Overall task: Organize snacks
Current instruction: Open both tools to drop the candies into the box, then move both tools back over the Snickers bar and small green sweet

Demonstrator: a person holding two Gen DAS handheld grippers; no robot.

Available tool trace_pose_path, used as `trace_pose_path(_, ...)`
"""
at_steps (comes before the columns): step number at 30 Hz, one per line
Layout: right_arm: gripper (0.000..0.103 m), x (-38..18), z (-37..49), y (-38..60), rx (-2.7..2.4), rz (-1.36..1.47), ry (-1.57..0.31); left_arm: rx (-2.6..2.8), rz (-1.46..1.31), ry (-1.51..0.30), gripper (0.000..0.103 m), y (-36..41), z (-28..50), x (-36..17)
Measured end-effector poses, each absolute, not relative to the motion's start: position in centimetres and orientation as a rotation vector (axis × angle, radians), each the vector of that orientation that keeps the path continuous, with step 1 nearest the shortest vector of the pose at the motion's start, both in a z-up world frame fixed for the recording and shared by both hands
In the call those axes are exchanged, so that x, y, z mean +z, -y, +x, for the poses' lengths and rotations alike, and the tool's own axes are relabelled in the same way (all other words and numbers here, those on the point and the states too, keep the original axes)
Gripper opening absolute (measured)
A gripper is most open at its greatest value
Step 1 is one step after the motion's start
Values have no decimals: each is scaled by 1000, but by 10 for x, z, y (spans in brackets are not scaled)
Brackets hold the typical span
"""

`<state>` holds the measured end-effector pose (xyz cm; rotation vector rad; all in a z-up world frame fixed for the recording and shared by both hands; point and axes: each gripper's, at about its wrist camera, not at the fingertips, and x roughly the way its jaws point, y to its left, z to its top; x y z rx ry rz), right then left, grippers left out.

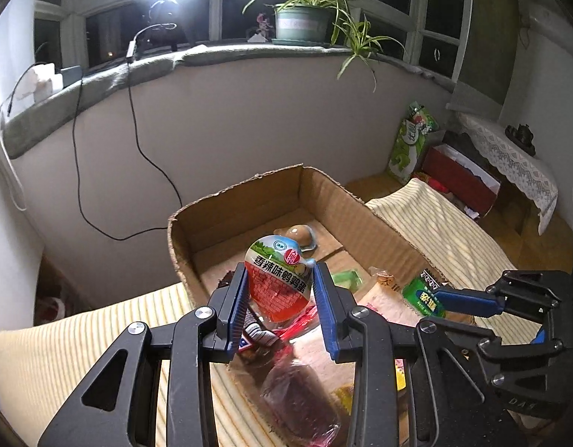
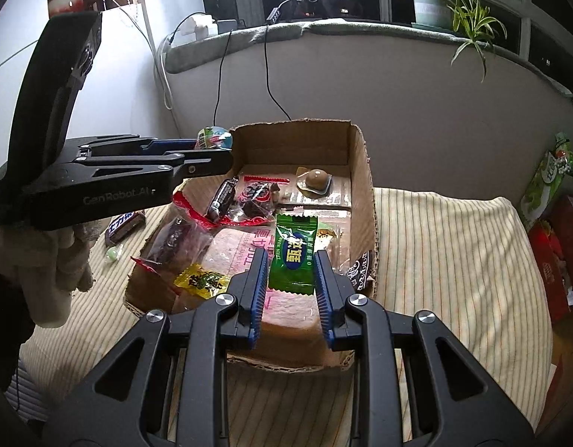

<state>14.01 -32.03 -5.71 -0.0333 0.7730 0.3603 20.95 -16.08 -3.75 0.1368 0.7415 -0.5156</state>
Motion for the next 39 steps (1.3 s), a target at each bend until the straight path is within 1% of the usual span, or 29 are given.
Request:
trace_pose_path(5, 26, -60, 142, 323, 358, -25, -781, -520, 143, -743, 34, 164, 209, -38)
trace_pose_path(7, 26, -60, 142, 324, 358, -23, -783, -522, 146, -742, 37, 166, 209, -37)
trace_pose_path(12, 26, -61, 144, 325, 364, -25, -788, -527, 158, -736, 37, 169, 206, -35)
trace_pose_path(14, 30, -61, 144, 324, 365, -29, -785, -525, 160, -731, 44, 170, 205, -34)
trace_pose_path(15, 38, -61, 144, 324, 365, -31, -784, -524, 159, -728, 49, 170, 205, -33)
trace_pose_path(16, 49, -61, 143, 324, 365, -31, -781, -523, 158, -725, 51, 170, 204, -32)
trace_pose_path(18, 58, -59, 141, 323, 359, -36, -767, -521, 157, -723, 52, 170, 204, -31)
trace_pose_path(19, 63, -59, 140, 323, 361, -37, -763, -520, 156, -721, 58, 170, 204, -30)
trace_pose_path(20, 65, -58, 139, 322, 365, -38, -761, -519, 155, -719, 61, 169, 203, -30)
trace_pose_path(21, 68, -57, 138, 321, 372, -39, -759, -519, 153, -716, 66, 169, 203, -29)
trace_pose_path(22, 75, -57, 137, 320, 377, -42, -759, -519, 153, -714, 71, 169, 203, -29)
trace_pose_path(24, 85, -56, 134, 318, 373, -51, -752, -522, 157, -718, 76, 169, 202, -28)
trace_pose_path(25, 87, -55, 133, 317, 372, -59, -745, -519, 161, -717, 77, 170, 201, -28)
trace_pose_path(39, 87, -39, 112, 304, 384, -58, -709, -463, 103, -681, 77, 135, 188, -11)
